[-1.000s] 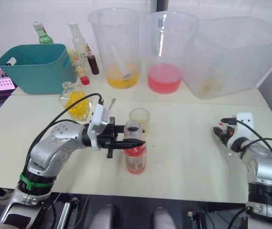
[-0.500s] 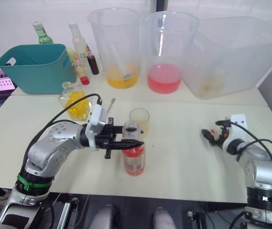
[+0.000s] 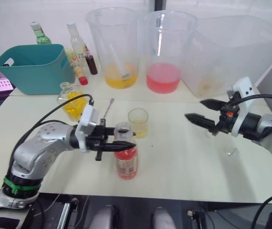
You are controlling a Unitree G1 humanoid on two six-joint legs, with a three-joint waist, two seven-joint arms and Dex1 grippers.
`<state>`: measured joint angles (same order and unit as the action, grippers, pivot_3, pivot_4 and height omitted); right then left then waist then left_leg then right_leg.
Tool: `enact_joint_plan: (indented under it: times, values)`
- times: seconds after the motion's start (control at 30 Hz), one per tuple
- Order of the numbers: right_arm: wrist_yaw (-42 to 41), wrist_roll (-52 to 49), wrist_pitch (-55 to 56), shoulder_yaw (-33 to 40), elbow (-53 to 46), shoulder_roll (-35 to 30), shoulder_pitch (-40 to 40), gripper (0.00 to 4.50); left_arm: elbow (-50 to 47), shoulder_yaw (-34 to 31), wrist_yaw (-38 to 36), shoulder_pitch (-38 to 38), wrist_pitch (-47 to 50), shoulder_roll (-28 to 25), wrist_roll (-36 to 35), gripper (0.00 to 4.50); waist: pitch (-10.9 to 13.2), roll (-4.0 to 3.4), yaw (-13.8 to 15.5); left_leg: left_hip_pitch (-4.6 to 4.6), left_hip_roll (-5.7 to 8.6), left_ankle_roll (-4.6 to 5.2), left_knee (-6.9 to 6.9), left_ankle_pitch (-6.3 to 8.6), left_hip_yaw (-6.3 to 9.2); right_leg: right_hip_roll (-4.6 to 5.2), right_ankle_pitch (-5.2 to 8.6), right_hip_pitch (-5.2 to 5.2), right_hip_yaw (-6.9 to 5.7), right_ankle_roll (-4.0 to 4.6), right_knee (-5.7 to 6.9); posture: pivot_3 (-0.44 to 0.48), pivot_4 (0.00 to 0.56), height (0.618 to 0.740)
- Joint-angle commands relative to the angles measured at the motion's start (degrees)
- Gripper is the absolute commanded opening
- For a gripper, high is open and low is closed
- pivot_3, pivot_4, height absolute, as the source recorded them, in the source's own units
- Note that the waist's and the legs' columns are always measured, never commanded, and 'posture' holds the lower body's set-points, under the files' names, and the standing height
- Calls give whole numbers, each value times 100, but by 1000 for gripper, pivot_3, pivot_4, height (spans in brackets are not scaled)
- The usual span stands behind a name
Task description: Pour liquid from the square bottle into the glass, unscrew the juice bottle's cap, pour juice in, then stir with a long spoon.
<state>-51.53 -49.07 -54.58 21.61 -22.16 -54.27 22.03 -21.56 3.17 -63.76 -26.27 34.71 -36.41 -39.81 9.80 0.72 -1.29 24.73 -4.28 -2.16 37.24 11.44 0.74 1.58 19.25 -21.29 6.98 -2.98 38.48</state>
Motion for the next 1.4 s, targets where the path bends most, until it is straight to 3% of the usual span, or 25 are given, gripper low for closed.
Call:
enact_joint_plan:
  times: [0.03, 0.23, 0.47, 0.63, 0.83, 0.97, 1.2, 1.4]
  values:
    - [-293, -504, -160, 50, -307, -194, 46, 4459, -363, -461, -13, 59, 80, -275, -328, 1383, 1, 2, 21, 1, 0, -1, 1, 0, -1, 2, 0, 0, 0, 0, -1, 0, 150, 719]
    - [-537, -695, -37, -458, -375, -101, 193, 4459, -250, -1300, 366, 194, 151, -784, -390, 1383, 7, 13, 35, 1, -1, -1, 0, -1, -2, 3, 0, -2, -2, 0, -3, 0, 150, 719]
    - [-431, -662, 90, -649, -352, -2, 260, 4459, 218, -1233, 632, -185, 159, -1006, -12, 1383, 16, 28, 58, 2, 0, -2, 0, -1, -2, 3, 0, -2, -5, 0, -4, 0, 150, 719]
    - [-75, -718, 152, -422, -725, 186, -240, 4459, 1515, -520, 1547, -1354, -926, -309, 1496, 1383, 24, 45, 186, 6, 4, -10, 6, -6, 13, 2, 0, 1, -20, 0, -3, 0, 150, 719]
    - [413, -858, 176, -70, -1224, 308, -746, 4459, 2638, -99, 1567, -1995, -1907, 208, 2285, 1383, 24, 45, 181, 26, 10, -15, 4, -9, 8, 7, -2, -24, -9, -1, 6, 0, 150, 719]
    - [750, -1015, 160, 96, -1477, 390, -966, 4459, 3399, 71, 1576, -2439, -2471, 506, 2677, 1383, 24, 46, 194, 88, 16, -22, 23, -15, 13, 9, -3, -91, -9, 0, 41, 0, 150, 719]
    - [1484, -1127, 256, 263, -2001, 613, -1383, 4459, 4877, 405, 1549, -3173, -4093, 1162, 3357, 1383, 24, 46, 201, 100, 21, -20, 58, -14, 21, 9, -3, -88, -12, -2, 53, 0, 150, 719]
    - [1872, -1047, 389, 295, -2227, 657, -1668, 4459, 5983, 625, 1943, -3575, -5413, 1450, 4049, 1383, 24, 47, 174, 103, 22, -20, 59, -14, 28, 7, -3, -91, -13, -3, 59, 0, 150, 719]
